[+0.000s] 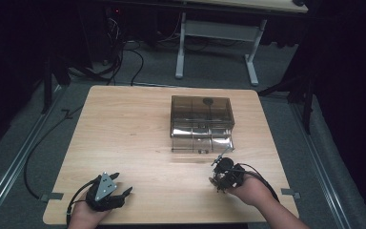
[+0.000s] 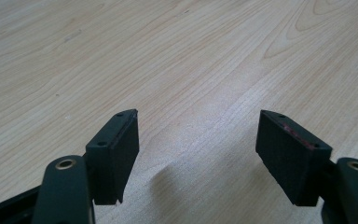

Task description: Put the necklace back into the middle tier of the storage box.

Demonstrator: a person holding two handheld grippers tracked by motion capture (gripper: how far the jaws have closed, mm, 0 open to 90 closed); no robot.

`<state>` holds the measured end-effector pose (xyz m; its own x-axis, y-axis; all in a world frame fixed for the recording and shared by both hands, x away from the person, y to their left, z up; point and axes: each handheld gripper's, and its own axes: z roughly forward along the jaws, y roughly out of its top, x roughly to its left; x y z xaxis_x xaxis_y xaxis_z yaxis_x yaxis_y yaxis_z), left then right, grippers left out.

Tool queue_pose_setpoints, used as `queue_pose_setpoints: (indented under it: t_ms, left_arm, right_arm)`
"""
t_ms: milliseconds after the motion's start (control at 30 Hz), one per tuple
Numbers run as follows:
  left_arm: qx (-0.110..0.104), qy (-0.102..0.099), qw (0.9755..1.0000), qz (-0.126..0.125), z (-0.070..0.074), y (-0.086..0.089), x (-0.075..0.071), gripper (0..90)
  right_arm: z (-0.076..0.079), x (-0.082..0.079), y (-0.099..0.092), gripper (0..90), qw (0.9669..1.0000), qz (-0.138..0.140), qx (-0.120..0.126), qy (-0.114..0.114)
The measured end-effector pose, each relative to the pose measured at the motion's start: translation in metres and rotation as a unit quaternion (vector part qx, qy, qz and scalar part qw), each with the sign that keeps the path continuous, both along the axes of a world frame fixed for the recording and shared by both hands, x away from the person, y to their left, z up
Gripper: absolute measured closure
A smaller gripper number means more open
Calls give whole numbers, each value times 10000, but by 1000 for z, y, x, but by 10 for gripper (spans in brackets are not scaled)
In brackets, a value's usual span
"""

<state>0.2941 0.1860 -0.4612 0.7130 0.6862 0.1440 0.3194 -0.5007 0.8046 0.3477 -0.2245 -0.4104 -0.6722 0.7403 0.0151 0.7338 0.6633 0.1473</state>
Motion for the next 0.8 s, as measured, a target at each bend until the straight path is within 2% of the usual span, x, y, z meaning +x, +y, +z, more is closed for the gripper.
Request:
queue_pose_setpoints:
  t_ms: [33,267,400,467,533,567,633,667,800]
  left_arm:
    - [1,-2,10000,2,0,0,0,306]
    - [12,-12,10000,5,0,0,0,306]
    - [16,1,10000,0,0,0,0,306]
    - [8,-7,10000,2,0,0,0,306]
    - [9,-6,10000,3,0,0,0,306]
    - [9,-8,10000,4,0,0,0,306]
    - [16,-6,10000,5,0,0,0,306]
    - [17,-8,10000,5,0,0,0,306]
    - [19,-4,10000,3,0,0,0,306]
  right_arm:
    - [0,0,0,784,10000,6,26,-2]
    - [4,1,-4,551,9997,-131,179,-52]
    - [-1,3,-3,457,9997,-213,104,-39]
    - [-2,4,-2,462,9997,-218,98,-28]
    - [-6,5,0,529,9998,-158,55,46]
    - [-6,5,0,587,9999,-131,43,16]
    - [-5,5,1,642,9999,-139,64,15]
    - [-5,5,1,726,9999,-126,51,-3]
    - [-5,3,1,776,10000,-17,28,-59]
